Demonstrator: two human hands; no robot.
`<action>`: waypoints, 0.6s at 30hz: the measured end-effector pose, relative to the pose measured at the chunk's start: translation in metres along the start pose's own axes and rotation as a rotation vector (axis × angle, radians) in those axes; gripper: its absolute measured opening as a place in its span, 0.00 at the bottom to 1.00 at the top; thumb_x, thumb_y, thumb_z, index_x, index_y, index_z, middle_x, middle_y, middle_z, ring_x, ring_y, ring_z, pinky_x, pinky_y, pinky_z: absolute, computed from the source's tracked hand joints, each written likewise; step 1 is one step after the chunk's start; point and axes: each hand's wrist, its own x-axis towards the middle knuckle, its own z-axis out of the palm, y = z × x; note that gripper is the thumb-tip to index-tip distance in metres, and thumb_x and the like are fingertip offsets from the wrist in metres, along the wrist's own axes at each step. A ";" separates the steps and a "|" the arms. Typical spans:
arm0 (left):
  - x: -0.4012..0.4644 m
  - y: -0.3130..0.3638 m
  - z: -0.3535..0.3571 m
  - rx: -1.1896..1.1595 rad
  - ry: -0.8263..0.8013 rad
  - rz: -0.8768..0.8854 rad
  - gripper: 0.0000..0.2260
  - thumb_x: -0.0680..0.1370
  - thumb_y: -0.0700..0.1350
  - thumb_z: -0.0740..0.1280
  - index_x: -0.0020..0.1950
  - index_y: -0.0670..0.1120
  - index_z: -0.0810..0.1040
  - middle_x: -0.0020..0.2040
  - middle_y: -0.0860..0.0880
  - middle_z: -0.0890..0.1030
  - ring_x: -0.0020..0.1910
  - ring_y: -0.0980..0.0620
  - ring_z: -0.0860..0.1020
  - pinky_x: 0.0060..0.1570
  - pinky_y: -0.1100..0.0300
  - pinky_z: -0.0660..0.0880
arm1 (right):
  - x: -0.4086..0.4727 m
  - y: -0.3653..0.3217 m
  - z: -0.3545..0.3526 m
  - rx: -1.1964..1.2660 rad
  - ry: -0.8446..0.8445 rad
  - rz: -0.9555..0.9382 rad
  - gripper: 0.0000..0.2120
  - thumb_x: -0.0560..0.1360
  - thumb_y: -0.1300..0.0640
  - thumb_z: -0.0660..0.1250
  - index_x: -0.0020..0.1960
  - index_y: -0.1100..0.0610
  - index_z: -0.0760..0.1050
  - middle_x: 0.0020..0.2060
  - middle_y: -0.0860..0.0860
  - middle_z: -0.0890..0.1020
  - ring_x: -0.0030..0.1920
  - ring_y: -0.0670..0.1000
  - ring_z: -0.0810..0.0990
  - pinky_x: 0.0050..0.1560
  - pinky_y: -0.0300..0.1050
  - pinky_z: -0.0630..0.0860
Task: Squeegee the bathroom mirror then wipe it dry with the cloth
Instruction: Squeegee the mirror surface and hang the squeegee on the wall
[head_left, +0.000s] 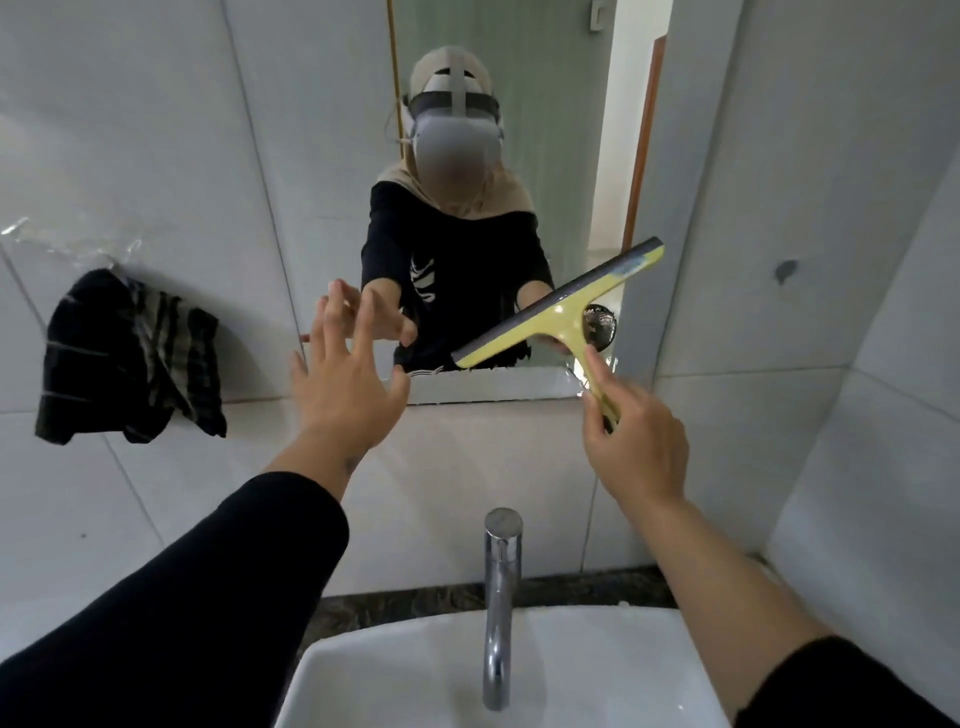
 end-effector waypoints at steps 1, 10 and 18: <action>0.000 0.000 0.001 0.004 0.002 0.001 0.36 0.75 0.56 0.61 0.77 0.55 0.44 0.78 0.51 0.39 0.77 0.47 0.48 0.71 0.40 0.57 | -0.005 0.001 0.003 0.044 0.019 0.042 0.24 0.77 0.57 0.64 0.71 0.43 0.66 0.35 0.47 0.74 0.32 0.47 0.70 0.29 0.43 0.70; 0.001 -0.004 -0.008 0.024 -0.074 0.026 0.34 0.76 0.57 0.59 0.77 0.55 0.44 0.78 0.50 0.39 0.77 0.44 0.47 0.71 0.37 0.54 | -0.042 -0.032 0.028 0.463 0.078 0.557 0.21 0.80 0.58 0.60 0.72 0.47 0.67 0.54 0.52 0.83 0.35 0.40 0.72 0.30 0.24 0.68; 0.003 -0.009 -0.023 0.055 -0.125 0.035 0.31 0.78 0.54 0.55 0.77 0.52 0.46 0.78 0.49 0.44 0.75 0.44 0.53 0.71 0.37 0.55 | -0.057 -0.089 0.052 0.710 0.031 0.728 0.22 0.80 0.58 0.61 0.72 0.46 0.66 0.59 0.48 0.80 0.50 0.46 0.79 0.46 0.34 0.76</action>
